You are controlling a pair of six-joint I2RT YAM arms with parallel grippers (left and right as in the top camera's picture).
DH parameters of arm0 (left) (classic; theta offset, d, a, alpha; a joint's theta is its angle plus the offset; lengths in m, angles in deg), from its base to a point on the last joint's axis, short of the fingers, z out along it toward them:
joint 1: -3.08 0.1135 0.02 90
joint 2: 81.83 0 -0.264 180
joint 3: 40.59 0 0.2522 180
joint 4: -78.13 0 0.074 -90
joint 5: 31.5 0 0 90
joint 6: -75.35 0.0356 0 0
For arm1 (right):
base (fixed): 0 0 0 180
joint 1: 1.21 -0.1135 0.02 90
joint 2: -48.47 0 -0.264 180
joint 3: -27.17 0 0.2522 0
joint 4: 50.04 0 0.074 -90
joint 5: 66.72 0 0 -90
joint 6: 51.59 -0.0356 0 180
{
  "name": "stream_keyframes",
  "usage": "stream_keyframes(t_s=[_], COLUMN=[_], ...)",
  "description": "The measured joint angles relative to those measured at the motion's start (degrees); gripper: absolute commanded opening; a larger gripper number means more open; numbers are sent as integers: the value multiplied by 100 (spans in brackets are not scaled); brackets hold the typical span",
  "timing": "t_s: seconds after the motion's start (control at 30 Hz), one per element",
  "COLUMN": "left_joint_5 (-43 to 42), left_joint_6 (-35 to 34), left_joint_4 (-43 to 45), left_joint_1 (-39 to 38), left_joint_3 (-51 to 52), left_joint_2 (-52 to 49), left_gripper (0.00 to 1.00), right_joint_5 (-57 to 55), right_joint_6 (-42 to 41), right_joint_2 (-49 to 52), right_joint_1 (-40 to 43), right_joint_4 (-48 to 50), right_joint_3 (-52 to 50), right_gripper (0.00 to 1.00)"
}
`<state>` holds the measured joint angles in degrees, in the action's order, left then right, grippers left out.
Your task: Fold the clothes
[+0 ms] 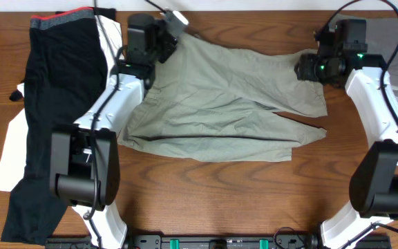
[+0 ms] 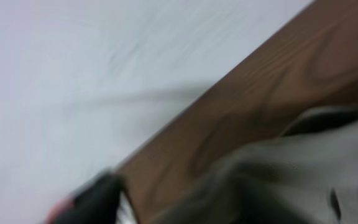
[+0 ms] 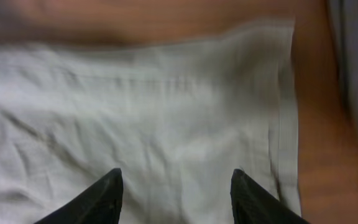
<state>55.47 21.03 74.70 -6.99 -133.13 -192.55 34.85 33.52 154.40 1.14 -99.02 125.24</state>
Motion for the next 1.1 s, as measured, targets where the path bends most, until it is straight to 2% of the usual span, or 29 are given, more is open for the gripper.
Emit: stream_keyframes(t_s=[0.17,0.37,0.63,0.83,1.1], left_joint_5=[317,192,-247,-323,-389], left_joint_6=[-1196,-2052,-2411,-2570,-2651], left_joint_4=[-870,-2146,-2920,-2990,-3117], left_joint_1=[326,245,76,79,79], left_joint_3=[-2,0,0,0,0], left_joint_2=[-4,-20,-20,-20,-20], left_gripper=[98,98,98,98,98], right_joint_5=[-420,-850,-1058,-955,-782], right_joint_6=[4,4,15,-13,-66], right_joint_2=[269,728,905,970,1637], right_joint_1=[-116,-133,101,387,450], right_joint_4=[896,955,960,1084,1635], right_joint_3=[2,0,-2,-2,-2], right_gripper=[56,57,59,54,47])
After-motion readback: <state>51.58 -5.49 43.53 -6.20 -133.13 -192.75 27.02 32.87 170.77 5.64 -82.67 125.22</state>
